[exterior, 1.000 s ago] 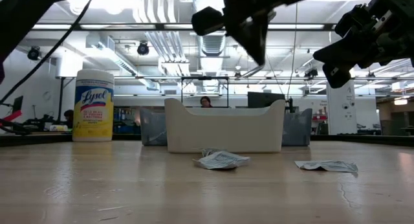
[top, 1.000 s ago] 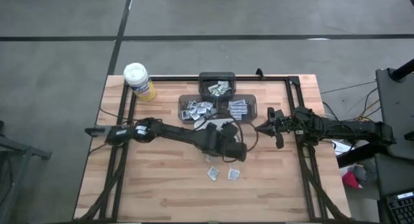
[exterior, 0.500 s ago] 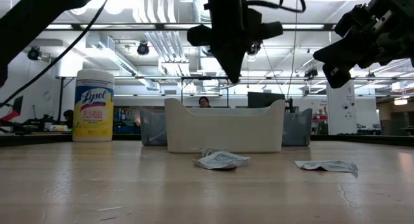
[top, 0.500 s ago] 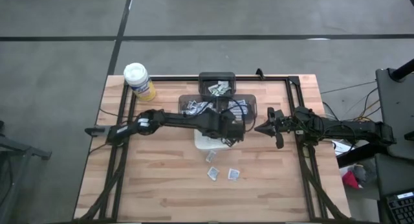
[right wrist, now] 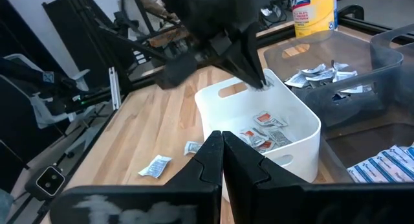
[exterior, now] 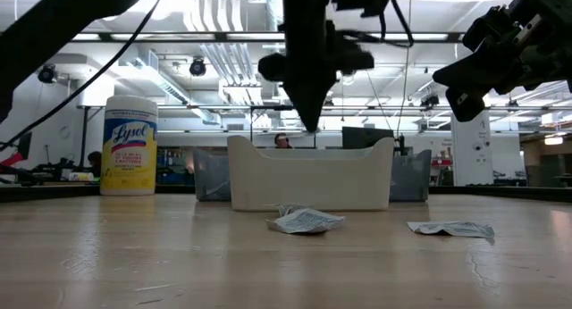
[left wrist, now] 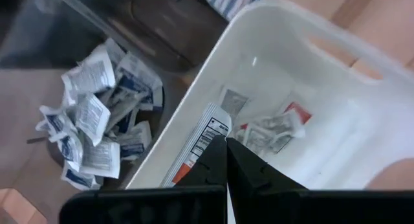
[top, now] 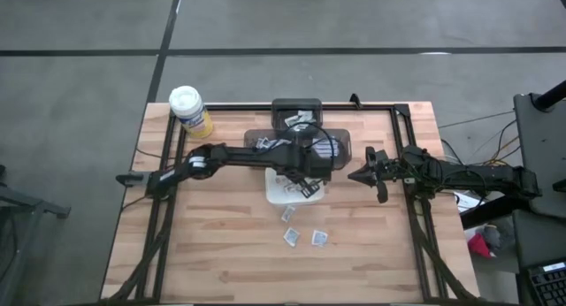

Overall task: Pick & Place First Aid Supplies
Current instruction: Put the ointment pack into the white bin

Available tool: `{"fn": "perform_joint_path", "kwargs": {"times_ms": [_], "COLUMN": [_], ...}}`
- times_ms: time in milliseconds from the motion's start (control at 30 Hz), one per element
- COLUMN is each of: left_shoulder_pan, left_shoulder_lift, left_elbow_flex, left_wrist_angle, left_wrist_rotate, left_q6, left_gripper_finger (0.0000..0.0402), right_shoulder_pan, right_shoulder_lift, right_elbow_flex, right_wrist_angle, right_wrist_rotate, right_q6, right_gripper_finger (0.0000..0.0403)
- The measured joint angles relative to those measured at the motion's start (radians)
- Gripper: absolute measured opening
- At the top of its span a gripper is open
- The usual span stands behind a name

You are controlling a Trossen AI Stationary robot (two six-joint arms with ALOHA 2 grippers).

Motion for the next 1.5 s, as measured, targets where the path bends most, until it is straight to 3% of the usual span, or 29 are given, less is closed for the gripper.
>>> {"fn": "perform_joint_path", "kwargs": {"times_ms": [367, 767, 1367, 1500], "left_shoulder_pan": [0.001, 0.001, -0.001, -0.001], "left_shoulder_lift": [0.000, 0.000, 0.002, 0.002], "left_elbow_flex": [-0.185, -0.305, -0.306, -0.305], "left_wrist_angle": [0.152, 0.278, 0.285, 0.284], "left_wrist_rotate": [0.047, 0.087, 0.099, 0.119], "left_q6": [0.010, 0.011, 0.010, 0.010], "left_gripper_finger": [0.0000, 0.0000, 0.0001, 0.0024], "right_shoulder_pan": [0.000, 0.000, 0.000, 0.000], "right_shoulder_lift": [0.000, 0.000, 0.000, 0.000], "right_elbow_flex": [0.000, 0.000, 0.000, 0.000], "right_wrist_angle": [0.000, 0.000, 0.000, 0.000], "right_wrist_rotate": [0.000, 0.000, 0.000, 0.000], "right_q6": [0.000, 0.000, 0.000, 0.000], "right_gripper_finger": [0.0008, 0.0008, 0.0008, 0.0008]}}
